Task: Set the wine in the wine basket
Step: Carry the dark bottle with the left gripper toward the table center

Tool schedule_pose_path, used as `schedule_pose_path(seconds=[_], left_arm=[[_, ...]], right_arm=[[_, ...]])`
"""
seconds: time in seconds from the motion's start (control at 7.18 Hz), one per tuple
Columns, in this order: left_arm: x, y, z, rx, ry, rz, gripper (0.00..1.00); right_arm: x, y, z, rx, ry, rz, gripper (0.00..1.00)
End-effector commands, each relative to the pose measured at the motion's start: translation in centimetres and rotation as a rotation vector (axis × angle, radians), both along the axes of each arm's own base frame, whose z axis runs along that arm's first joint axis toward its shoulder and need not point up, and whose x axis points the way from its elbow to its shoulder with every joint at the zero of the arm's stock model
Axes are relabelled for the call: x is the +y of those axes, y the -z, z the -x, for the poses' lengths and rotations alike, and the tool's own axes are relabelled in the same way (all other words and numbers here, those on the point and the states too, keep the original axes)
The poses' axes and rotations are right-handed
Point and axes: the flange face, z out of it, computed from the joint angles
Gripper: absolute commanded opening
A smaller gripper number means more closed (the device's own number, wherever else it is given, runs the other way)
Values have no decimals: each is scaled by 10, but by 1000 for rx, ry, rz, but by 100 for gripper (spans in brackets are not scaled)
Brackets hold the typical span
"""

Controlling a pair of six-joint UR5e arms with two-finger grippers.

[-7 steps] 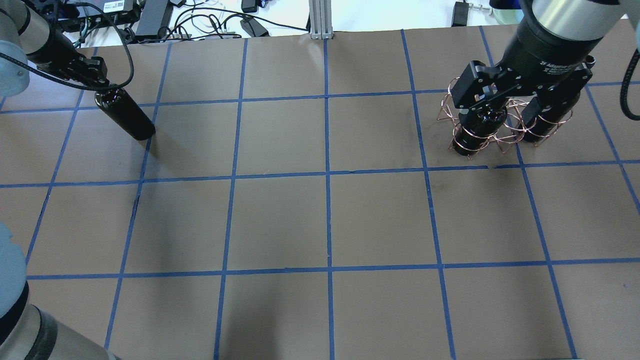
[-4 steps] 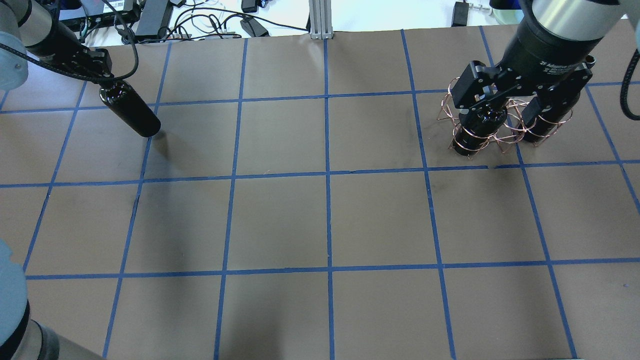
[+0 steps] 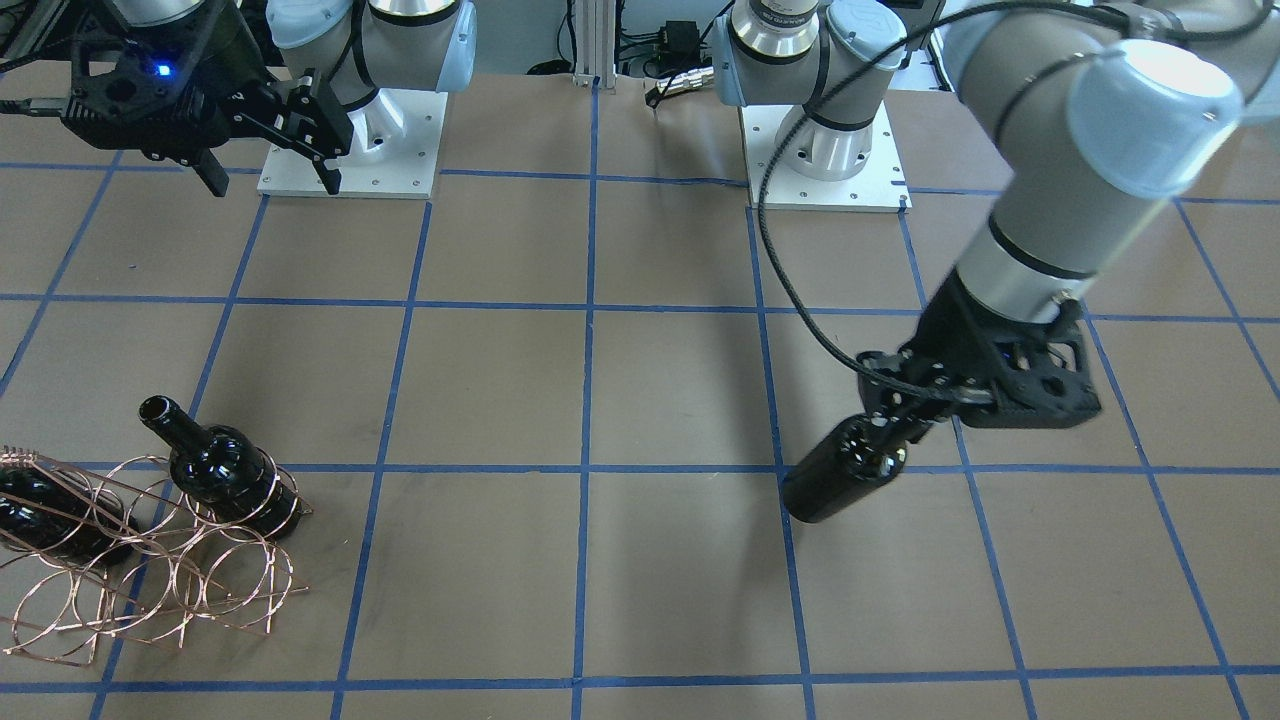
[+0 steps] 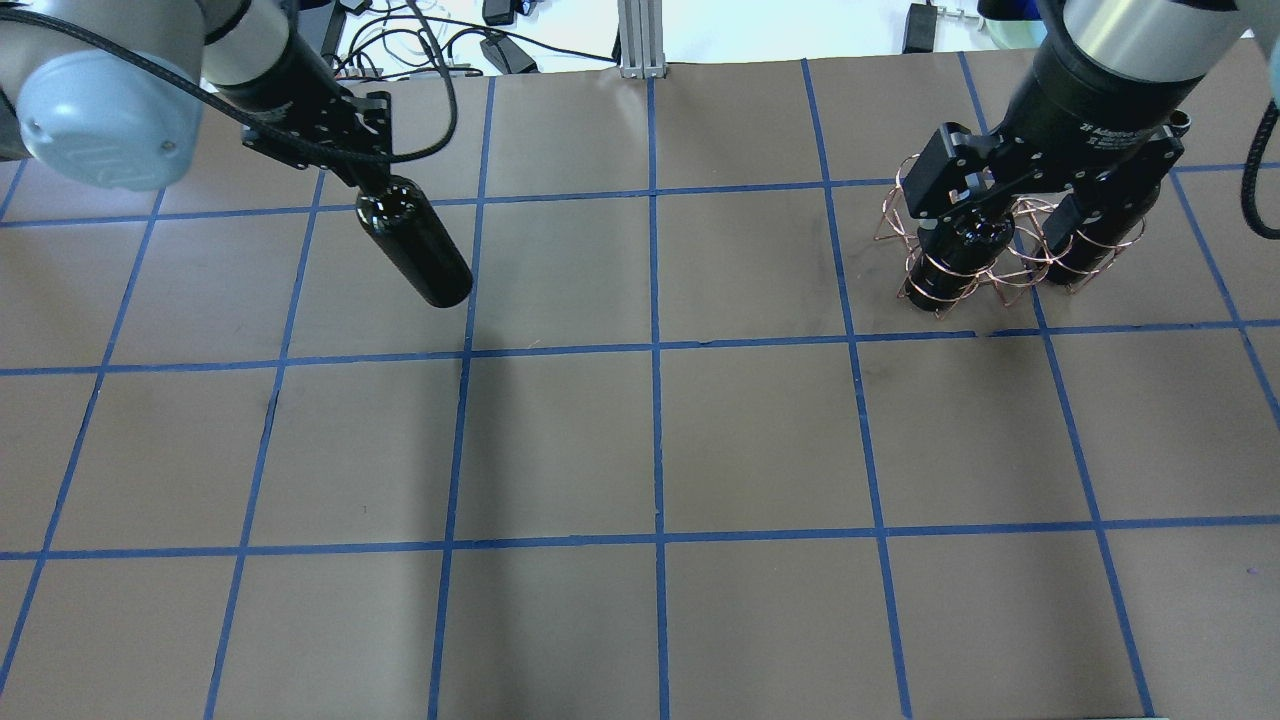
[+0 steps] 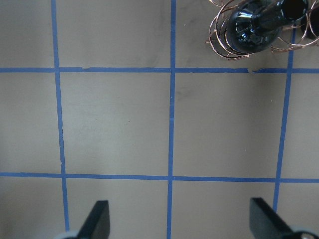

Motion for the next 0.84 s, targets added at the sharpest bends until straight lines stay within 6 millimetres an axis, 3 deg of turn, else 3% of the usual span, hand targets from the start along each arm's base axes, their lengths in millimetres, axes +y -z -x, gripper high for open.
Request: schedule_pose_path(seconds=[0.0, 0.28, 0.42, 0.56, 0.7], left_arm=[[83, 3, 101, 13, 149, -12, 0], [130, 23, 173, 20, 289, 71, 0], [144, 40, 190, -1, 323, 135, 0], [146, 58, 194, -27, 325, 144, 0], [147, 57, 195, -29, 322, 146, 0]], right_arm=[[1, 0, -1, 0, 0, 1, 100], [1, 3, -1, 0, -2, -8, 100], [1, 4, 0, 1, -2, -10, 100], [1, 4, 0, 1, -2, -11, 100], [1, 4, 0, 1, -2, -11, 100]])
